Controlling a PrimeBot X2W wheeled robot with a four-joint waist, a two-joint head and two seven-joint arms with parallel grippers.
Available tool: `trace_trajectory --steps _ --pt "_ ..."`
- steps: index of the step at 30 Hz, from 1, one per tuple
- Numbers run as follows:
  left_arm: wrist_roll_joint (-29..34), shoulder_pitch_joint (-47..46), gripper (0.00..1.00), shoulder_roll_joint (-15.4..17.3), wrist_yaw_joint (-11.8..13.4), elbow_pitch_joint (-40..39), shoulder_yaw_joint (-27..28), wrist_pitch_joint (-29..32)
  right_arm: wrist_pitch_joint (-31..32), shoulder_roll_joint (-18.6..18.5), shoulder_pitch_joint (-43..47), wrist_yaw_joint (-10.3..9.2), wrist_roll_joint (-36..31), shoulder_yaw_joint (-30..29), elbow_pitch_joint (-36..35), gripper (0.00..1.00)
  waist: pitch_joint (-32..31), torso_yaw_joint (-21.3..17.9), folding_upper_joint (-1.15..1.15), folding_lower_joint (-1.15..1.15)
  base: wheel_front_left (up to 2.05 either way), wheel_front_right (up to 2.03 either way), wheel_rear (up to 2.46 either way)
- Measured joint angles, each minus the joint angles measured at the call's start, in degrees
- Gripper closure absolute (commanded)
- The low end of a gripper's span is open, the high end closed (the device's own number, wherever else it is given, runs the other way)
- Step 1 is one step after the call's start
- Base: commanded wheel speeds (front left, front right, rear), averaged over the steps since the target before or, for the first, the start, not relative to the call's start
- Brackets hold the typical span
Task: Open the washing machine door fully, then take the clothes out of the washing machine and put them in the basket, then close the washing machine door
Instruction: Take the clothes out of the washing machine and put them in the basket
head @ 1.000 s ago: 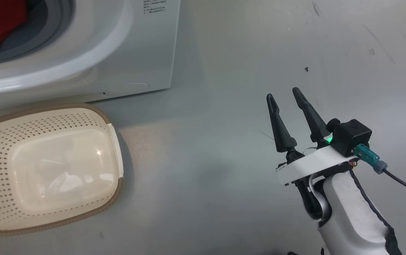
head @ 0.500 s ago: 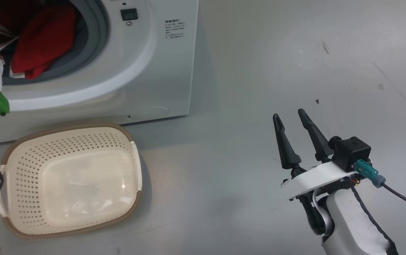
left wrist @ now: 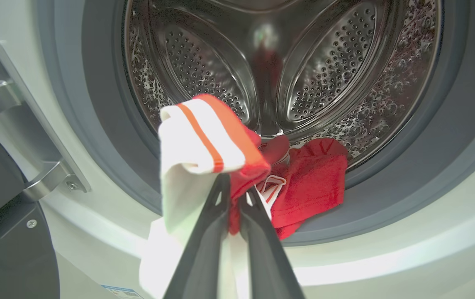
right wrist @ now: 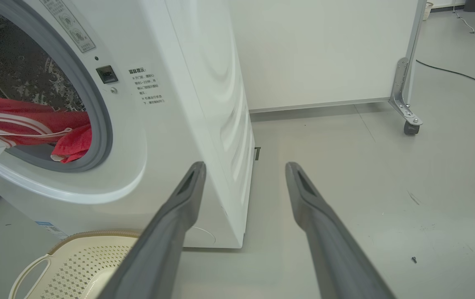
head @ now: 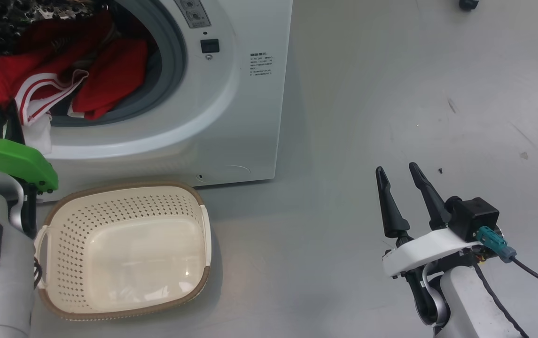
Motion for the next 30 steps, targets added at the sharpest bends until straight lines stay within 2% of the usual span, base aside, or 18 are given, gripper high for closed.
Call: trace_trajectory --steps 13,18,23,30 --pt "0.99 4.53 1.0 -2.21 -1.01 -7.22 -1.87 -1.01 0.0 -0.15 2.05 0.44 -0.09 -1.31 0.23 0.0 -4.53 2.83 0.0 0.0 0.0 0.0 0.0" --pt "2.23 5.11 1.0 -2.7 -1.04 -15.05 -2.35 -1.01 0.0 -0.23 2.73 0.49 -0.65 -1.3 0.16 0.0 -5.54 3.86 0.0 0.0 0.0 0.0 0.0" --pt "2.05 7.62 1.0 -3.05 -1.04 -23.06 -0.47 -1.18 0.0 -0.22 2.96 0.66 -1.05 -1.21 0.1 0.0 -6.06 4.31 0.0 0.0 0.0 0.0 0.0" --pt "1.99 10.71 1.0 -4.5 -1.04 -30.3 0.15 -1.19 0.0 -0.22 3.06 0.92 -1.07 -1.21 -0.02 0.0 -6.18 4.49 0.0 0.0 0.0 0.0 0.0"
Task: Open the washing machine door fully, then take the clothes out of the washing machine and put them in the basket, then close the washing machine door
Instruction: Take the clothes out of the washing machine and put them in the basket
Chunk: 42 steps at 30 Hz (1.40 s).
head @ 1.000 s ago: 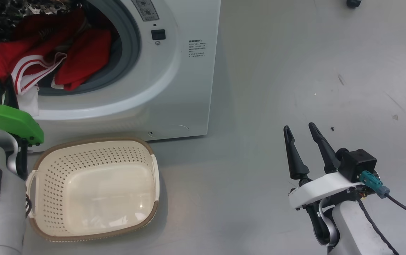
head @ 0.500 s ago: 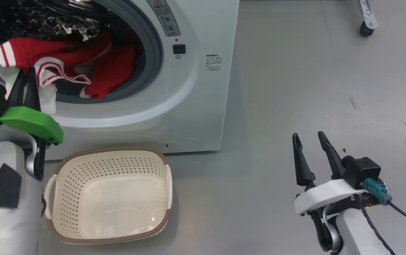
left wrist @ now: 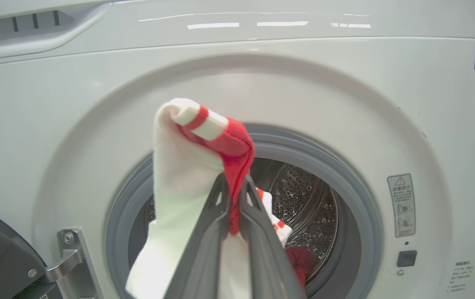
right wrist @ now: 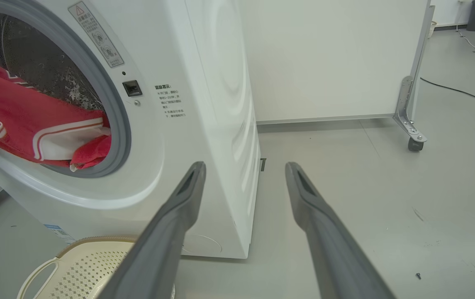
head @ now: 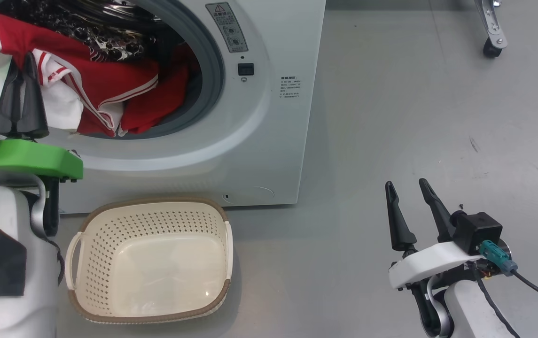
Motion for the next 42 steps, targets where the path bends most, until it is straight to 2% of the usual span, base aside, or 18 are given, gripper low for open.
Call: trace_trajectory --steps 8,13,23,34,42 --pt "1.01 2.32 1.0 -0.51 0.0 -9.28 0.48 -0.05 0.0 0.01 0.16 0.02 -0.08 -0.04 -0.18 0.0 0.16 0.16 0.0 0.0 0.0 0.0 0.0" --pt "1.04 3.96 1.0 -1.11 -0.03 -11.38 0.45 -0.26 0.0 0.01 0.16 0.08 -0.08 -0.02 -0.21 0.0 0.35 0.17 0.0 0.0 0.0 0.0 0.0" --pt "1.37 10.18 1.0 -1.72 -0.48 -8.21 -1.99 -0.25 0.0 0.03 0.19 0.31 -0.09 0.0 -0.2 0.0 0.79 -0.14 0.0 0.0 0.0 0.0 0.0" --pt "1.37 12.24 1.0 -1.81 -0.58 -4.66 -3.46 -0.21 0.0 0.04 0.19 0.52 -0.48 0.03 -0.22 0.0 1.67 -0.46 0.0 0.0 0.0 0.0 0.0" --pt "1.37 14.79 1.0 -1.82 -0.96 0.24 -5.31 3.7 0.0 0.04 0.18 0.54 -0.51 0.38 -0.21 0.0 2.45 -0.73 0.0 0.0 0.0 0.0 0.0"
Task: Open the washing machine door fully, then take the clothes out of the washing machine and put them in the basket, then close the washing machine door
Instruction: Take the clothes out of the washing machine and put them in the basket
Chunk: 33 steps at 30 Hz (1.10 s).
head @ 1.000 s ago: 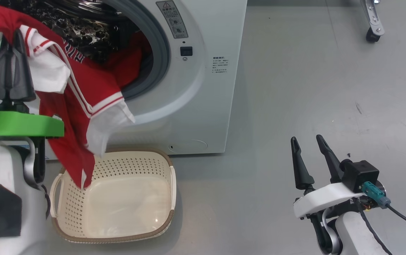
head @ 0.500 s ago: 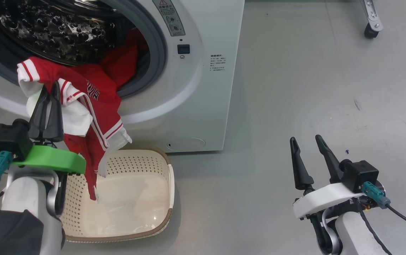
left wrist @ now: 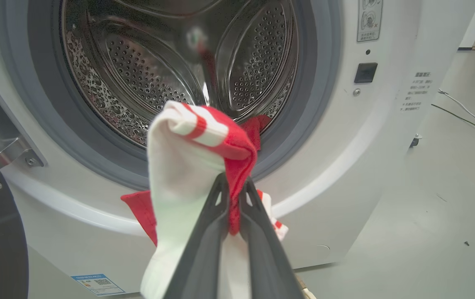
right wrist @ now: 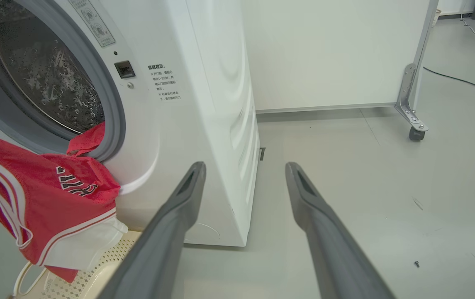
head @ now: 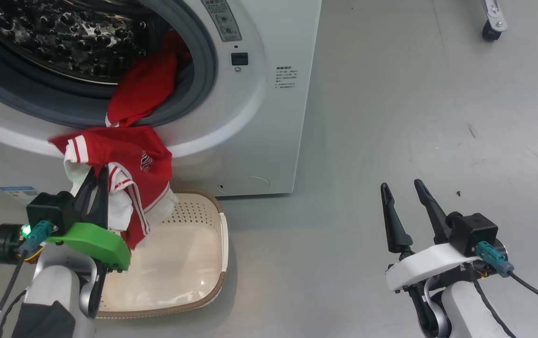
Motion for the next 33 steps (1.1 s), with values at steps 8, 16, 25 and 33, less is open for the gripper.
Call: trace_trajectory --steps 8,16,25,33 --pt "0.0 0.1 1.0 0.25 -0.01 3.76 -0.81 4.05 0.0 0.07 -0.16 0.04 -0.08 0.91 0.0 0.0 1.54 -1.03 0.0 0.0 0.0 0.0 0.0" --pt "0.0 0.14 1.0 0.77 -0.01 5.37 -1.31 6.14 0.0 0.1 -0.42 0.22 -0.08 1.45 -0.11 0.0 3.59 -2.36 0.0 0.0 0.0 0.0 0.0" --pt "0.0 -0.66 1.0 1.13 -0.02 5.9 -2.02 7.25 0.0 0.12 -1.86 0.46 -0.08 1.91 -0.82 0.0 6.85 -4.12 0.0 0.0 0.0 0.0 0.0" --pt "0.18 -3.24 1.0 1.97 -0.02 6.56 -2.29 8.42 0.0 0.15 -3.26 0.38 -0.08 1.83 -1.96 0.0 10.77 -5.87 0.0 0.0 0.0 0.0 0.0"
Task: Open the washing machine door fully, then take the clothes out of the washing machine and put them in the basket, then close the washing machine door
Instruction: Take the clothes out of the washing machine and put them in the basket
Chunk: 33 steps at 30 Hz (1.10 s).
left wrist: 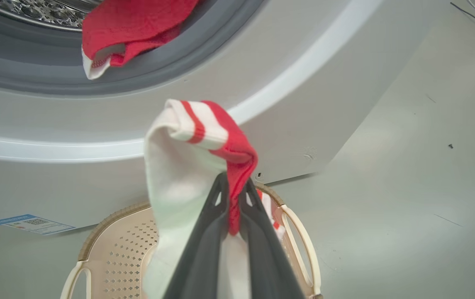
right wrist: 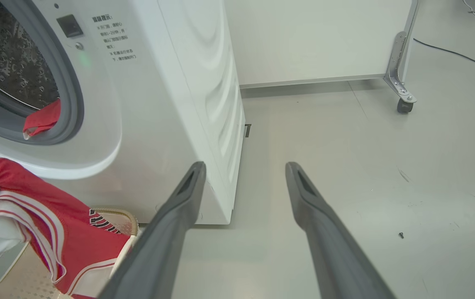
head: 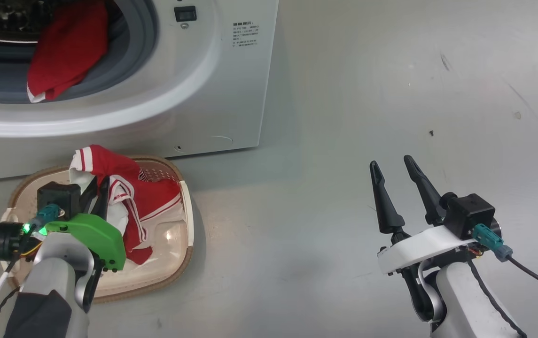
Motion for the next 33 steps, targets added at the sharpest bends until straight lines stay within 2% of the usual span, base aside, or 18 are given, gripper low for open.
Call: trace_trajectory --steps 14,27,31,32,33 --pt "-0.02 -2.54 1.0 1.09 0.13 7.02 1.59 1.1 0.0 0.15 -2.32 -0.68 -0.44 -1.05 -1.47 0.0 6.74 -2.06 0.0 0.0 0.0 0.0 0.0" --pt "-3.33 -4.96 1.0 2.08 2.88 15.04 7.05 0.89 0.0 0.19 -3.37 -1.01 -1.45 -1.44 -1.93 0.0 9.86 -1.75 0.0 0.0 0.0 0.0 0.0" --pt "-3.58 -6.02 1.0 2.07 3.04 16.5 7.13 0.23 0.0 0.18 -3.65 -1.01 -1.54 -1.44 -1.88 0.0 9.95 -1.63 0.0 0.0 0.0 0.0 0.0" --pt "-3.58 -6.34 0.91 2.07 3.04 16.77 7.08 0.22 0.0 0.19 -3.7 -1.01 -1.54 -1.44 -1.85 0.0 9.95 -1.59 0.0 0.0 0.0 0.0 0.0" --pt "-3.58 -6.65 0.68 2.05 3.04 17.07 7.03 0.07 0.0 0.18 -3.77 -1.01 -1.57 -1.44 -1.79 0.0 9.93 -1.56 0.0 0.0 0.0 0.0 0.0"
